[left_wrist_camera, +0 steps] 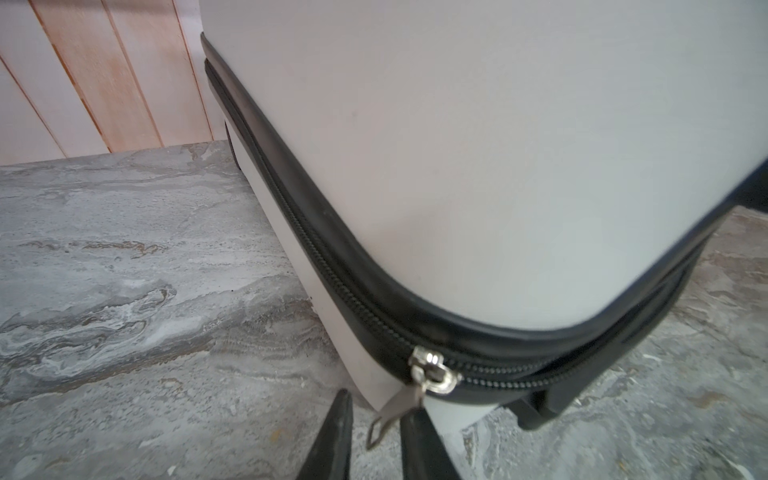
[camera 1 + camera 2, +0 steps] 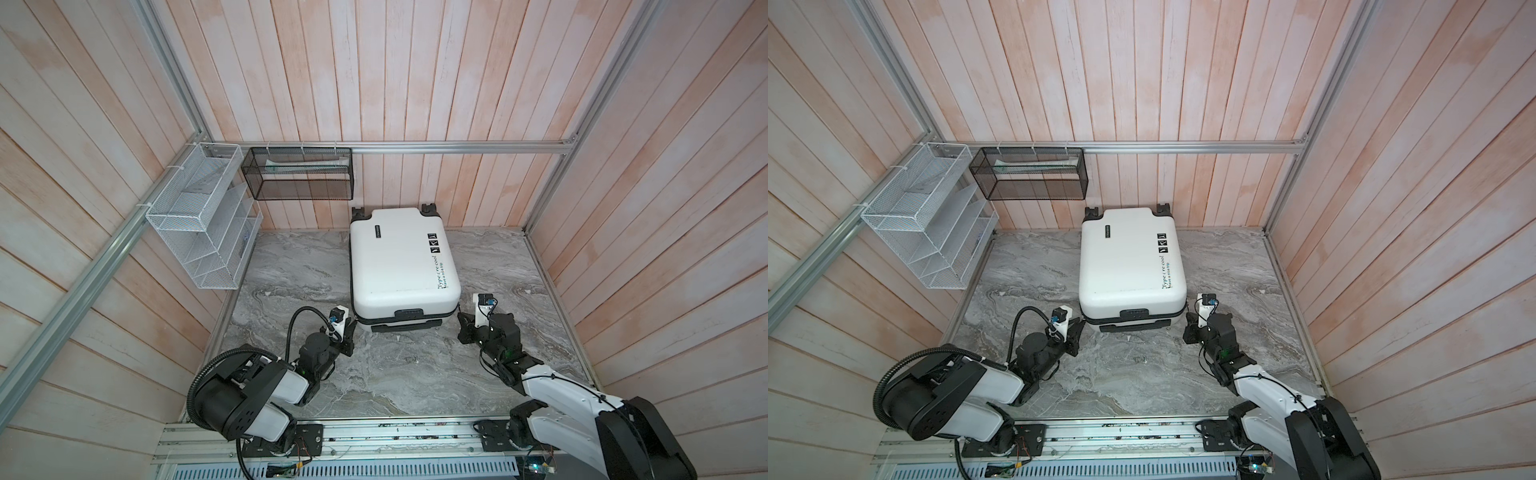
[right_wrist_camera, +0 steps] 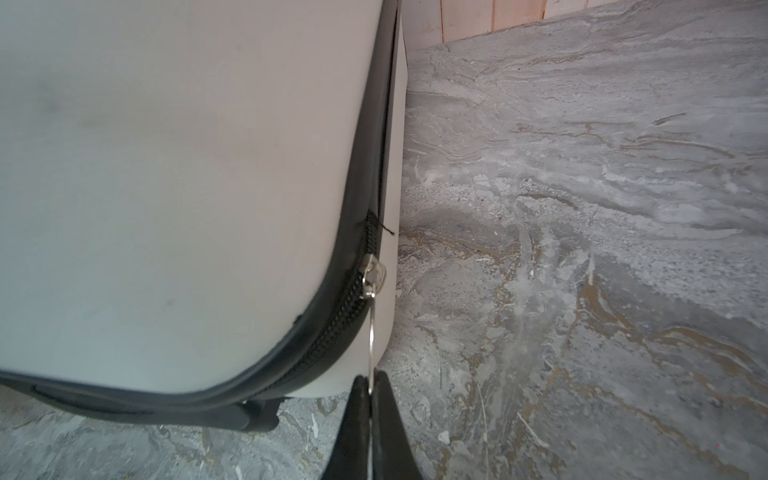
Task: Pack the luggage
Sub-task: 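Close the left gripper on the second silver zipper pull tab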
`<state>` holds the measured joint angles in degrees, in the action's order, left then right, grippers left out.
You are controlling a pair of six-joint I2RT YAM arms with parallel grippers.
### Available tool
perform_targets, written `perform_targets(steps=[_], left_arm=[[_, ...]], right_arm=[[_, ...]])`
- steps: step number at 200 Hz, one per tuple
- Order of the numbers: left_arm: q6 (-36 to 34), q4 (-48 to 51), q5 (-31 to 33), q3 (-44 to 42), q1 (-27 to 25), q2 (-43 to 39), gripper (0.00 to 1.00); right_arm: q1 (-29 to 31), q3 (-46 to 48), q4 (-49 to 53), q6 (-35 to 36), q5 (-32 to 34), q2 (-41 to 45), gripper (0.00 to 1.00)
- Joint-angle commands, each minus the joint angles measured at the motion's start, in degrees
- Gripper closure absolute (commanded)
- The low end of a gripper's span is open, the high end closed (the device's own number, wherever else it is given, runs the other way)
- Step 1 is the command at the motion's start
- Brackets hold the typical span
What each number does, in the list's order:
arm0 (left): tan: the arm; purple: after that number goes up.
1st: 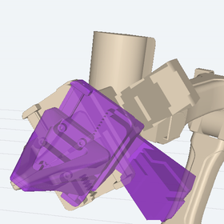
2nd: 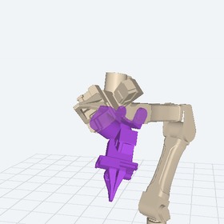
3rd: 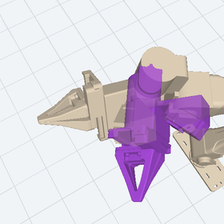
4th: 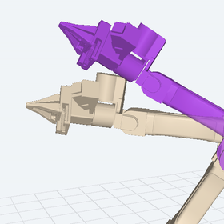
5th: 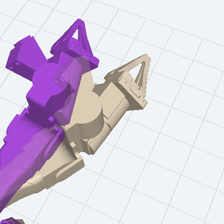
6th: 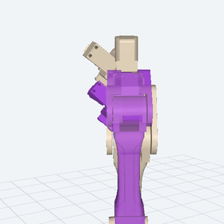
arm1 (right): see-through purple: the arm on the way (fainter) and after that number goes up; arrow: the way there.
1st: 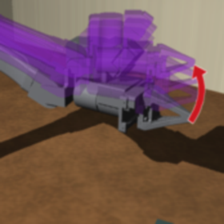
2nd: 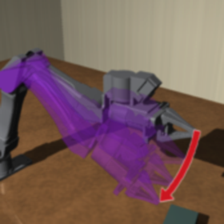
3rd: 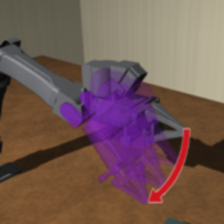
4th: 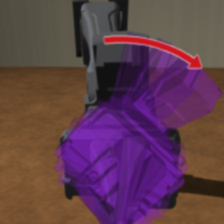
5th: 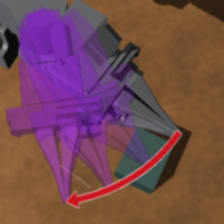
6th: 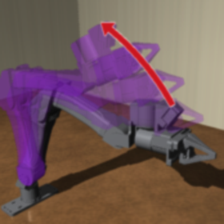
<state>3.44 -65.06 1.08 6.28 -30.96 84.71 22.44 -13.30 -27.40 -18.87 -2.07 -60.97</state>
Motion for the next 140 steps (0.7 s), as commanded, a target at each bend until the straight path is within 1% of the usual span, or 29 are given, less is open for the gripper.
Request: perform_targets(steps=[1,10,27,49,63,72,87,128,131,140], left_arm=[[-1.54,-3.05,-3.54,2.40,-0.35,-1.75,0.78],[-1.63,-2.78,-3.63,2.37,-0.40,-1.74,0.80],[-1.54,-2.48,-3.72,2.35,-0.40,-1.84,0.81],[-1.29,-2.11,-3.98,2.42,-0.37,-1.69,0.88],[-0.92,-1.60,-4.24,2.55,-0.39,-1.74,0.94],[-0.73,-0.99,-4.55,2.69,-0.41,-2.02,0.95],[-0.26,0.20,-4.85,2.67,-0.42,-2.93,1.00],[0.61,6.06,-6.32,2.63,-0.67,-7.73,1.00],[2.11,6.48,-6.35,2.64,-0.68,-8.20,1.00],[2.68,8.24,-6.28,2.65,-0.98,-9.39,1.00]], right_arm=[[-0.04,0.13,0.86,0.59,-1.42,-0.37,1.00],[-0.08,0.14,0.82,0.66,-1.42,-0.38,1.00],[-0.11,0.12,0.77,0.68,-1.49,-0.55,1.00],[-0.11,0.03,0.81,0.68,-1.47,-0.60,1.00],[-0.08,0.03,0.89,0.72,-1.53,-0.64,1.00],[-0.12,0.03,0.86,0.82,-1.57,-0.64,1.00],[-0.10,0.03,0.88,0.82,-1.54,-0.64,1.00],[-0.11,-0.12,0.77,0.87,-1.95,-1.07,1.00],[-0.09,-0.13,0.77,0.92,-1.93,-1.08,1.00],[-0.07,-0.14,0.79,0.95,-2.06,-1.02,1.00]])
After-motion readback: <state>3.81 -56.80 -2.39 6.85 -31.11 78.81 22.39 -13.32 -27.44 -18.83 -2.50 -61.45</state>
